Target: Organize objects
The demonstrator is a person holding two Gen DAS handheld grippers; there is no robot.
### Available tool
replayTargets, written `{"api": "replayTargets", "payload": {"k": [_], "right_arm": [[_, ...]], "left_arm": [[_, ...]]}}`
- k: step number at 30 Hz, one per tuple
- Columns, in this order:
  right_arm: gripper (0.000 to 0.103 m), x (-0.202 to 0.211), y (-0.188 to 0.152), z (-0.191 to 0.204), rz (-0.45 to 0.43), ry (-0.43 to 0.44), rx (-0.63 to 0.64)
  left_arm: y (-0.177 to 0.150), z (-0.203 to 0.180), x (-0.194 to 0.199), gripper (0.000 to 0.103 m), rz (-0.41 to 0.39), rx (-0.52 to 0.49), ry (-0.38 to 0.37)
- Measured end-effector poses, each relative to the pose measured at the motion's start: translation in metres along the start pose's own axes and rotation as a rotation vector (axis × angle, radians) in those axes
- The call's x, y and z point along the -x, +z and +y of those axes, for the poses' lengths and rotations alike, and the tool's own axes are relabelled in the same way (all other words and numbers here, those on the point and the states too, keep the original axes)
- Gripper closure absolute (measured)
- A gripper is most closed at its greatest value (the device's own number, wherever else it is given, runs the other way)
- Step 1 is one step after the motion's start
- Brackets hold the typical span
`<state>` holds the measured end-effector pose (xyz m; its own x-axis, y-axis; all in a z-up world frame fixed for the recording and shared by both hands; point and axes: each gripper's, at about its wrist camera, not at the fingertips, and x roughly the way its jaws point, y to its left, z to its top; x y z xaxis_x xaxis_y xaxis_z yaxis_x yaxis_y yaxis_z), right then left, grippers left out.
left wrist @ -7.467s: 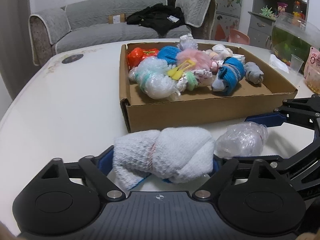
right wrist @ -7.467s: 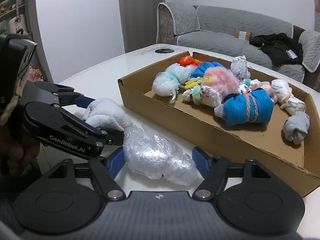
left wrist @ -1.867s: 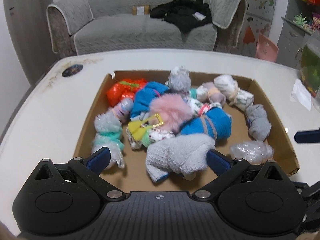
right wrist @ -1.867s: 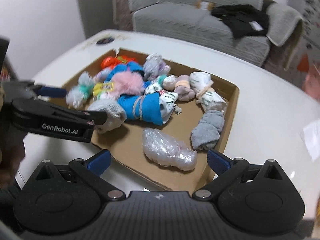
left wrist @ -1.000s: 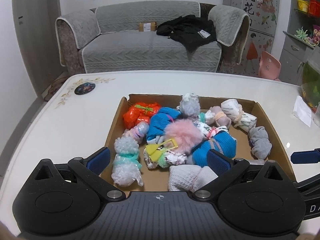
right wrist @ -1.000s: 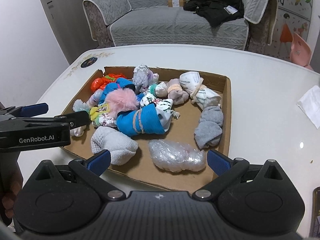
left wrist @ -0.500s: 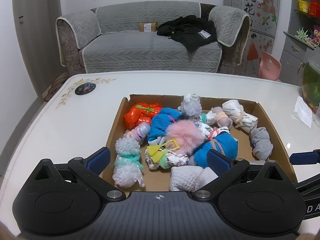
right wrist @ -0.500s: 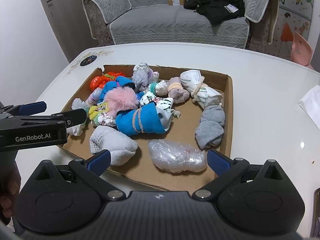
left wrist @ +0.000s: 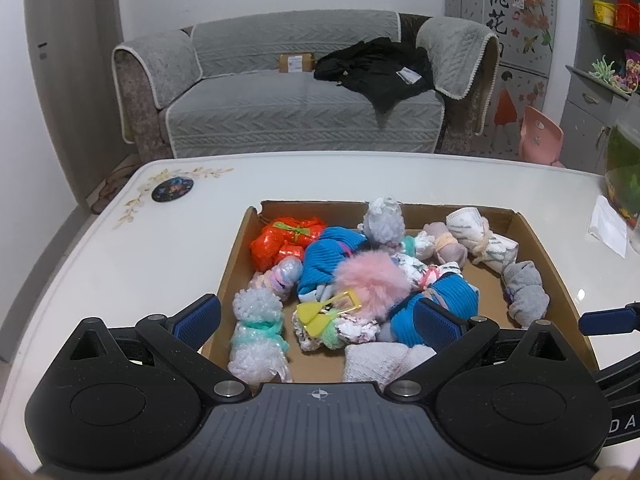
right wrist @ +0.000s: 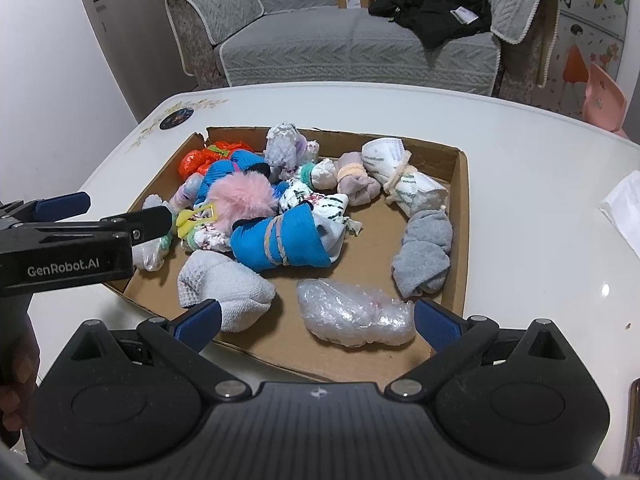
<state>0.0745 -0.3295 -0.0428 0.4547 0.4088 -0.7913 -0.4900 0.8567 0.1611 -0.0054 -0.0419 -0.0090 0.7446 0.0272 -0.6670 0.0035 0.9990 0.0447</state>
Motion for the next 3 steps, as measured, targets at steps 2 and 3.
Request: {"api": "replayTargets", "payload": {"k": [2,3], "right_arm": [[0.001,0.0,-0.0001,0.0,0.0,0.0,0.0],[0.001,-0.0001,-0.0001,0.0001,0.0,-0.001,0.0]], "left_arm": [[0.0009,0.0007,0.0001,0.0,-0.001,0.003,0.001],[0.0014,0.0009,-0.0006,0.0,0.001,0.001,0.002]]}}
